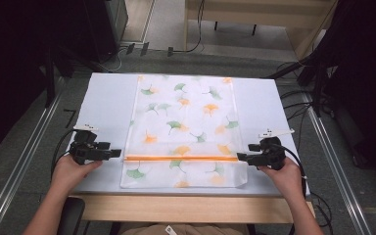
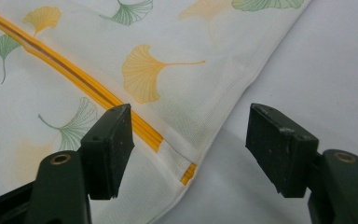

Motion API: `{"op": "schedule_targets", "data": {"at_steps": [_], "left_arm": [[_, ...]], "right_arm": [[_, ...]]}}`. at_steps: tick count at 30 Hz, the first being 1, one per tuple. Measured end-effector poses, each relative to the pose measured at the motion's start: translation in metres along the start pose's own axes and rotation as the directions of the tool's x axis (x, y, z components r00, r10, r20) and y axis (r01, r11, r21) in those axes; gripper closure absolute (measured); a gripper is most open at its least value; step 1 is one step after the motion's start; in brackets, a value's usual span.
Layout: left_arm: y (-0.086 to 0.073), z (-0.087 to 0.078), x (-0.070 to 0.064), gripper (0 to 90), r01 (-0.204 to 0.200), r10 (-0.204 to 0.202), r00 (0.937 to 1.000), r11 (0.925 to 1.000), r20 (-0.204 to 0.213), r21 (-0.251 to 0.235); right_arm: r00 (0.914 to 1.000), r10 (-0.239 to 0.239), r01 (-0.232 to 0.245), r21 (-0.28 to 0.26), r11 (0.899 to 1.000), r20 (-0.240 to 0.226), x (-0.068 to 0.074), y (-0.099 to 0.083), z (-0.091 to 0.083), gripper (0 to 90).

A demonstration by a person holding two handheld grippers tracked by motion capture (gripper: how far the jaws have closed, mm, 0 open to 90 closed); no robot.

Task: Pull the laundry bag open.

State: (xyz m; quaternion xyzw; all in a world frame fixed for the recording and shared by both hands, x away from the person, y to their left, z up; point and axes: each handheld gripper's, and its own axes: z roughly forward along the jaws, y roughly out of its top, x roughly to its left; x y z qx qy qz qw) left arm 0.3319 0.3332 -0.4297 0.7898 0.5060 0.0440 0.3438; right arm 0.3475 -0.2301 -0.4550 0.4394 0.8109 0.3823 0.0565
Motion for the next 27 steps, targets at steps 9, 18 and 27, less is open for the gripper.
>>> {"op": "schedule_targets", "data": {"at_steps": [9,18,27], "left_arm": [[-0.001,-0.006,0.008,29.7,0.008,-0.01,0.9988,0.9986,-0.048,-0.052],[-0.005,-0.015,0.018,28.9,0.015,-0.022,0.9963,0.9969,-0.083,-0.077],[-0.015,-0.023,0.033,28.3,0.052,-0.063,0.9914,0.9938,-0.115,-0.098]], "right_arm": [[0.9997,0.005,-0.004,-0.037,0.999,0.023,-0.011,-0.004,-0.007,30.1],[0.9975,-0.008,0.012,-0.065,0.998,0.07,-0.023,-0.007,-0.011,28.8],[0.9962,-0.015,0.022,-0.071,0.997,0.086,-0.039,-0.009,-0.013,24.2]]}}
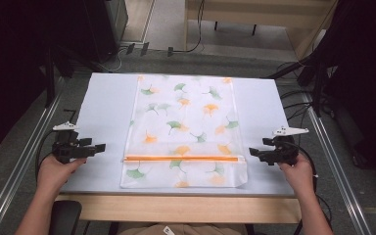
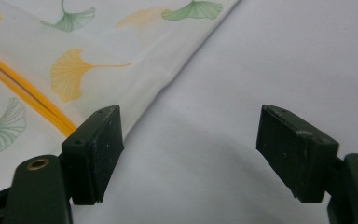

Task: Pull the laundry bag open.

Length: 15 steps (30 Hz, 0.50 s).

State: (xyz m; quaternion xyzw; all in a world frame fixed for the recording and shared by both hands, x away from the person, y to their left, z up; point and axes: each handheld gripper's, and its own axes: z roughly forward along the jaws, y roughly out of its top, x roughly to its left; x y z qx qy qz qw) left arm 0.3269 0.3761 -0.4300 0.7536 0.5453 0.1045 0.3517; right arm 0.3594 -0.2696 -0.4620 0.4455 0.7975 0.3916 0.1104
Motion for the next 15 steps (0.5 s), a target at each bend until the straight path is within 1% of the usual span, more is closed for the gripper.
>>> {"op": "schedule_targets", "data": {"at_steps": [5,6,7,12,15], "left_arm": [[-0.0024,0.0016,0.0027,25.6,0.015,-0.015,0.9996,0.9999,-0.022,-0.008],[-0.0028,0.0013,0.0027,25.6,0.01,-0.011,0.9997,0.9999,-0.023,-0.008],[-0.003,0.001,0.0026,25.6,0.005,-0.005,0.9997,1.0,-0.024,-0.007],[-0.0036,0.0022,0.0011,25.2,0.004,-0.005,0.9995,1.0,-0.031,-0.007],[-0.0031,0.0028,0.0012,24.4,0.017,-0.017,0.9993,0.9998,-0.035,-0.007]], "right_arm": [[0.9994,0.016,-0.016,-0.002,1.0,0.032,-0.0084,-0.0005,0.0013,24.3],[0.9991,0.023,-0.024,0.004,1.0,0.035,-0.0092,-0.0004,0.0016,24.3],[0.999,0.02,-0.021,0.004,1.0,0.039,-0.0101,-0.0003,0.0022,24.3],[0.9986,0.022,-0.022,0.013,1.0,0.049,-0.0108,0.0001,0.0048,24.4],[0.9986,0.019,-0.02,0.02,1.0,0.05,-0.0105,-0.0001,0.0052,24.4]]}}
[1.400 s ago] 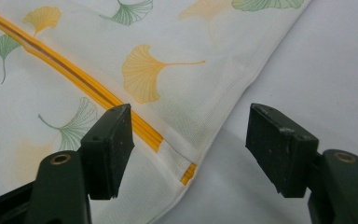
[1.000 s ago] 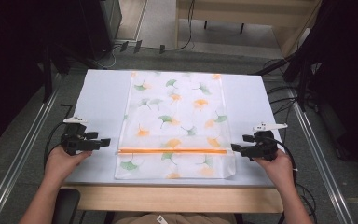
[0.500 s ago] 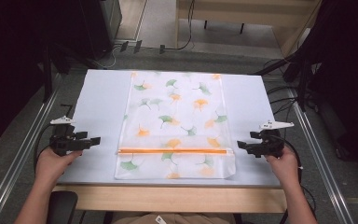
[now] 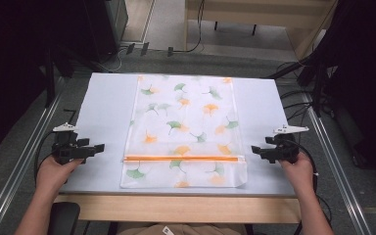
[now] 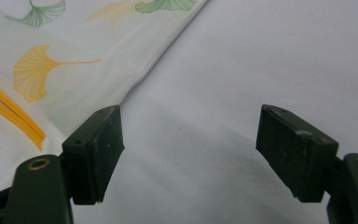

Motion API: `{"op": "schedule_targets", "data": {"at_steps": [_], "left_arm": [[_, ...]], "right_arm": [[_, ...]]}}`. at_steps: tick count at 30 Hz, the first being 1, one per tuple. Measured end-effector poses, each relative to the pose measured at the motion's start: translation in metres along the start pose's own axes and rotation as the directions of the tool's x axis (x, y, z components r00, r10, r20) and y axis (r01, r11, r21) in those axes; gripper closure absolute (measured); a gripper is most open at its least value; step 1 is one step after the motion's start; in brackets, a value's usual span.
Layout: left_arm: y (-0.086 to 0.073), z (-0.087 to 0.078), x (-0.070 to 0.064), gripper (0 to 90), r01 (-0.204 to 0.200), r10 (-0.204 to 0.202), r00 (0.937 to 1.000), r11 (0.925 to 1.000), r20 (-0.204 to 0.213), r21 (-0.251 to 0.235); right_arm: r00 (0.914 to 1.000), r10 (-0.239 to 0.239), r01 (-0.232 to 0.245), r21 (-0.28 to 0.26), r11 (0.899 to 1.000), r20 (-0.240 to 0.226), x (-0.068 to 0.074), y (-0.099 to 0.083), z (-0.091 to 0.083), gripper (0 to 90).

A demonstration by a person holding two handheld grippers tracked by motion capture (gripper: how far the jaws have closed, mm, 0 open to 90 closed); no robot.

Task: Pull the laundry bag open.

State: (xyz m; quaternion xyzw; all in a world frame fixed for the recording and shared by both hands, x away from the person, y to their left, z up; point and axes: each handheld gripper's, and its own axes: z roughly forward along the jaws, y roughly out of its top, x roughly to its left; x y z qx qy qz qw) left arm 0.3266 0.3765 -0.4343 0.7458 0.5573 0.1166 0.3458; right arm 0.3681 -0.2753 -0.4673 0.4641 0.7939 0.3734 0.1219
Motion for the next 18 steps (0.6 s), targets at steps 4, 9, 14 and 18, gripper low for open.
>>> {"op": "schedule_targets", "data": {"at_steps": [4,9,14,18], "left_arm": [[0.0001,0.0009,-0.0003,23.9,-0.002,0.002,1.0,1.0,-0.002,0.007],[0.0001,0.0024,-0.0009,23.0,-0.007,0.007,0.9999,0.9999,-0.015,0.01],[0.0007,0.0021,-0.0009,22.9,-0.003,0.003,0.9995,1.0,-0.031,-0.006],[0.0006,0.0058,-0.0003,19.2,-0.005,0.006,0.9991,0.9999,-0.043,0.012]], "right_arm": [[1.0,0.0,0.0,0.006,1.0,0.001,-0.0004,-0.0002,0.0002,24.4],[1.0,-0.003,0.003,0.012,1.0,0.002,0.0001,-0.0006,0.0014,24.4],[1.0,-0.005,0.005,0.014,1.0,0.002,-0.0001,-0.0007,0.0016,24.4],[0.9999,-0.01,0.01,0.02,1.0,0.002,0.0,-0.0012,0.0032,24.4]]}}
